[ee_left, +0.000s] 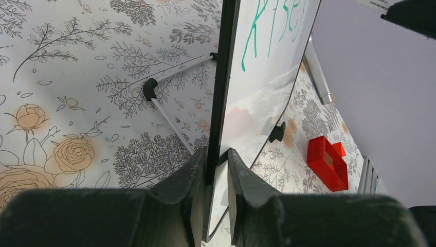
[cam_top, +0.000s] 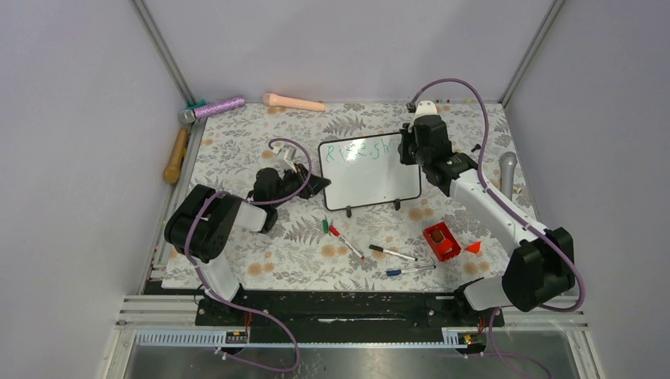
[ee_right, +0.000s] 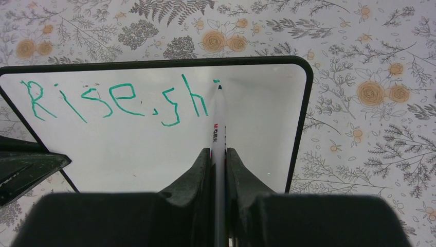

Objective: Write a sentence on the whiteboard

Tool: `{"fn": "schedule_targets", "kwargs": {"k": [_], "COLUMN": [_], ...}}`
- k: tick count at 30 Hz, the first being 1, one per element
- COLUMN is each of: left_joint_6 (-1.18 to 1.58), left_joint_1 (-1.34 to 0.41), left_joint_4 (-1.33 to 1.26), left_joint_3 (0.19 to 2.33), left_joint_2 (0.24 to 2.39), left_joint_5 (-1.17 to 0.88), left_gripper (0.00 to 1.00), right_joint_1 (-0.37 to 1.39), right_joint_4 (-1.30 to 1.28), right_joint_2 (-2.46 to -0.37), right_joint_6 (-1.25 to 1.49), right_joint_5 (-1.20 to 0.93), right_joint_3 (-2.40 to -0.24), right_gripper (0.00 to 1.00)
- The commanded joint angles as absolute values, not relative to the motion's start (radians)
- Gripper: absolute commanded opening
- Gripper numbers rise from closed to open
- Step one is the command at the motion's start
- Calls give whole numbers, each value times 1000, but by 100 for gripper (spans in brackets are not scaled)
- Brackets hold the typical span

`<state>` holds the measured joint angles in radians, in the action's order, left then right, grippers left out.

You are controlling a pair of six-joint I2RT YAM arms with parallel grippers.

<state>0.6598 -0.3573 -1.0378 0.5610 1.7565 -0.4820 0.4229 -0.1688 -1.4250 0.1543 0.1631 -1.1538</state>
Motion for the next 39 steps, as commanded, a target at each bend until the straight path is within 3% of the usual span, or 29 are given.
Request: {"fn": "schedule_targets", "kwargs": {"k": [1, 39], "left_joint_6": [639, 639], "left_joint_1": [-357, -357], "left_joint_4": [-1042, -1040], "left_joint_3": [580, 581], "left_joint_2": [1747, 1750], "left_joint_5": [-439, -439], "left_gripper": [0, 0], "right_joint_1": [422, 422], "right_joint_4": [-159, -182], "right_joint_2": [-1356, -1414], "right_joint_6": [161, 172], "right_joint_5": [151, 131], "right_joint_3": [-1137, -1090], "right_gripper": [0, 0]}}
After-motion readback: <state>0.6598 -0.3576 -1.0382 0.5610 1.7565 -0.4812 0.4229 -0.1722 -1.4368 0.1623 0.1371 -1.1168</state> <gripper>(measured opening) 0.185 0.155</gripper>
